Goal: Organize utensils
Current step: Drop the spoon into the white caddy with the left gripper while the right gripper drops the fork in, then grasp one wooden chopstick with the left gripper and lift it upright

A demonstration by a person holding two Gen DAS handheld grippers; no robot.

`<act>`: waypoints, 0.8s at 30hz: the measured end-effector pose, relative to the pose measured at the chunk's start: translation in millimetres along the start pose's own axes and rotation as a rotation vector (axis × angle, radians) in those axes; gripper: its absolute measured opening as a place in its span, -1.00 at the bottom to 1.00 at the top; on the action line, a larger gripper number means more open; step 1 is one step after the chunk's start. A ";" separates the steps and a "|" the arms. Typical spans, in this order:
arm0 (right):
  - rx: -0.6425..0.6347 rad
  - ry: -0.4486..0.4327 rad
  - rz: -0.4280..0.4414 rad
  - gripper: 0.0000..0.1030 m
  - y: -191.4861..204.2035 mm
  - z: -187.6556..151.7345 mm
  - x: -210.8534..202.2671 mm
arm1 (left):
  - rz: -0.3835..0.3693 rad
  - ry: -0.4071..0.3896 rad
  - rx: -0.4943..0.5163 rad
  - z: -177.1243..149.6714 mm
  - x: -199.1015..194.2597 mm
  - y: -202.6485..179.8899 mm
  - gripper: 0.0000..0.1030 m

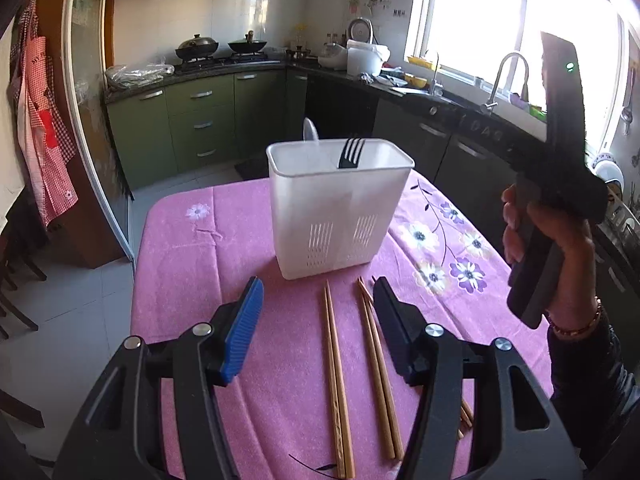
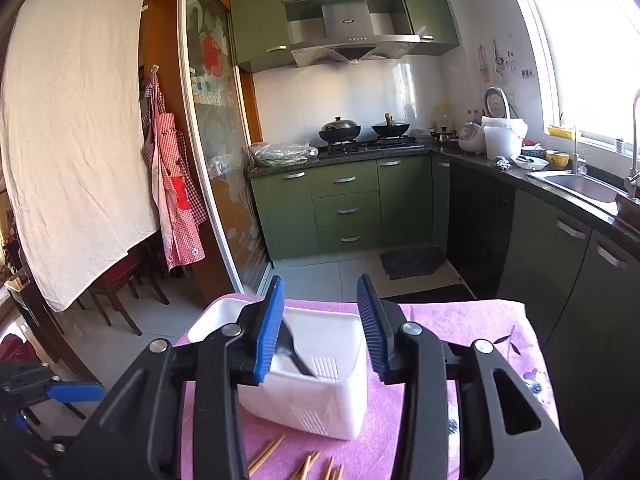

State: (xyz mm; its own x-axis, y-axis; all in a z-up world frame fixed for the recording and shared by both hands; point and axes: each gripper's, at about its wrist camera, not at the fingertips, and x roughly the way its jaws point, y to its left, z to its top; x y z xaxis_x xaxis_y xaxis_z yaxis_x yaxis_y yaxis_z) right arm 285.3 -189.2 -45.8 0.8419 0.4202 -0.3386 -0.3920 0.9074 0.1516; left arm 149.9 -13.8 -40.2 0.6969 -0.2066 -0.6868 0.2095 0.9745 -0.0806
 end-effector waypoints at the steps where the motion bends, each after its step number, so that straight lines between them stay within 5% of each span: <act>1: 0.004 -0.001 0.000 -0.27 -1.1 -1.8 -10.5 | -0.006 0.026 0.002 0.4 4.7 0.0 0.06; 4: 0.012 0.015 0.003 -0.27 -7.4 -11.4 -43.3 | -0.022 0.107 -0.003 -4.4 22.7 -1.0 0.06; 10: 0.034 0.191 0.008 -0.27 -25.6 -62.4 -72.1 | -0.068 0.315 -0.044 -14.9 82.0 4.0 -0.12; 16: 0.069 0.311 0.011 -0.27 -43.7 -109.6 -71.5 | -0.081 0.411 -0.069 -22.2 119.2 4.4 -0.52; 24: 0.094 0.350 0.030 -0.27 -49.6 -128.3 -63.3 | -0.044 0.461 -0.045 -25.5 135.5 1.1 -0.60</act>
State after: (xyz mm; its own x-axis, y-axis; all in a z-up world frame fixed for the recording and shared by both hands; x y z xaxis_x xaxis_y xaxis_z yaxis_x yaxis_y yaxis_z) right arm 203.8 -261.5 -150.9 0.6466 0.4340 -0.6274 -0.3645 0.8982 0.2457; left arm 227.1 -38.5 -151.8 0.3078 -0.1972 -0.9308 0.1947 0.9706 -0.1412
